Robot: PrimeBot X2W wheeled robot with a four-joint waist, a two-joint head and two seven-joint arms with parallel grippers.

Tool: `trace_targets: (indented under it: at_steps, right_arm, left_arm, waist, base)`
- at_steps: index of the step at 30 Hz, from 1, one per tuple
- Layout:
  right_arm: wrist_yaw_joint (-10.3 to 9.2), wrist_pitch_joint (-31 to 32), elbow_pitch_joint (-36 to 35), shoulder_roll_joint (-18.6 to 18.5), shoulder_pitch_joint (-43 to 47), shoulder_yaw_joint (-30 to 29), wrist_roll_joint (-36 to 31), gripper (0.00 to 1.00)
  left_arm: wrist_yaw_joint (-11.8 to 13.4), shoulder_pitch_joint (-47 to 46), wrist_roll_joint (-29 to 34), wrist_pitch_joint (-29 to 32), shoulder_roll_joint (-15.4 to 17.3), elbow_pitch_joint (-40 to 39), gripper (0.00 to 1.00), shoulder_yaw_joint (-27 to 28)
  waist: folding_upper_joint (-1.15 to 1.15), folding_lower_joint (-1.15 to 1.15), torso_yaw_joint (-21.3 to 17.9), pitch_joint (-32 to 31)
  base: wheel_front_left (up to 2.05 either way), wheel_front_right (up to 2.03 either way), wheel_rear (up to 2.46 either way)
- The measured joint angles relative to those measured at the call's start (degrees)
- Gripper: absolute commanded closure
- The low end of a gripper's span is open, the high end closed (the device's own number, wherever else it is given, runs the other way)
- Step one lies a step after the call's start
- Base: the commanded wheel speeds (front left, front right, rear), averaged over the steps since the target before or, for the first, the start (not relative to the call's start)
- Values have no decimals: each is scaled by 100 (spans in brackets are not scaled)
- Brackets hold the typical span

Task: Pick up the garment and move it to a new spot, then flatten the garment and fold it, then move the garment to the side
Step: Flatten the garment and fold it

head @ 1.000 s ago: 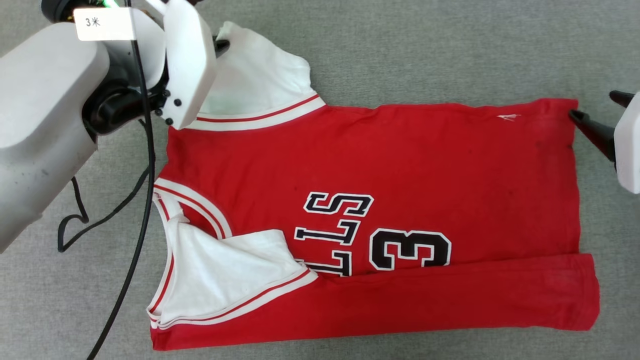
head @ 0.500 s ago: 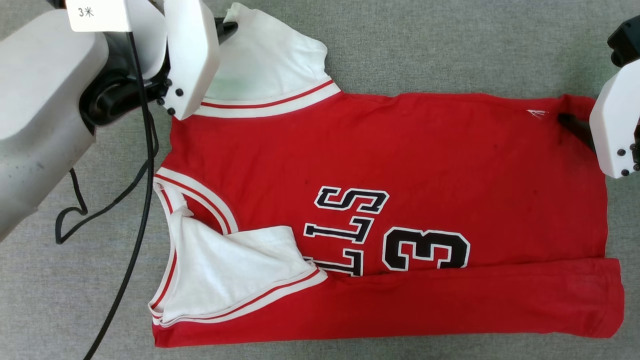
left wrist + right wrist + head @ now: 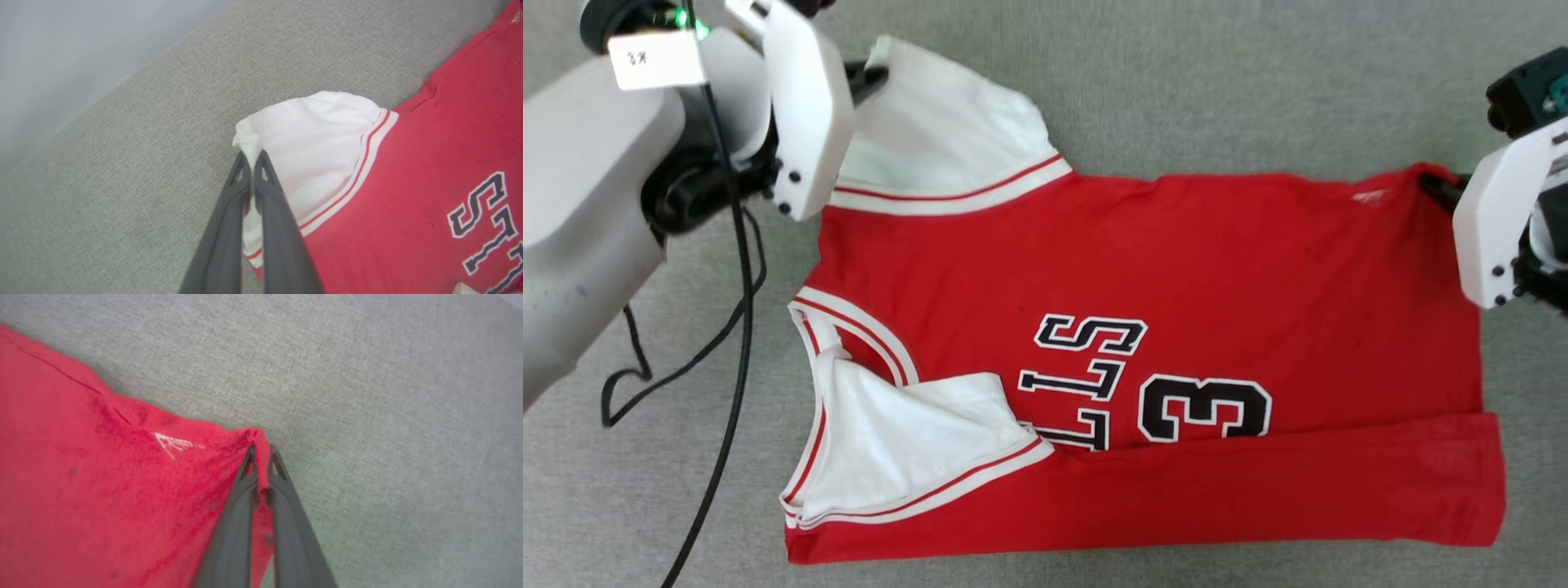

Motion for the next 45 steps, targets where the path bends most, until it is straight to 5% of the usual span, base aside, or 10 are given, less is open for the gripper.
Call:
trace_targets:
  at_steps: [14,31,45]
  right_arm:
    - [0,-1106,-123,-113,1096,30,456,100]
    - [0,-1473,-681,-386,2944,-301,891,100]
    - [0,-1385,-870,-334,3985,-623,1005,100]
  left_arm:
    - [59,1226,-243,-432,382,-314,100,-148]
    - [886,3269,-570,-1013,1162,-1702,100,-232]
    - [1229,4456,-795,-1391,1200,-1934,100,-264]
  waist:
    - [0,0,-9,-1233]
    - [0,0,79,-2205]
    - [0,0,157,-2178]
  base:
    - [0,0,0]
    - [0,0,0]
    - [0,0,0]
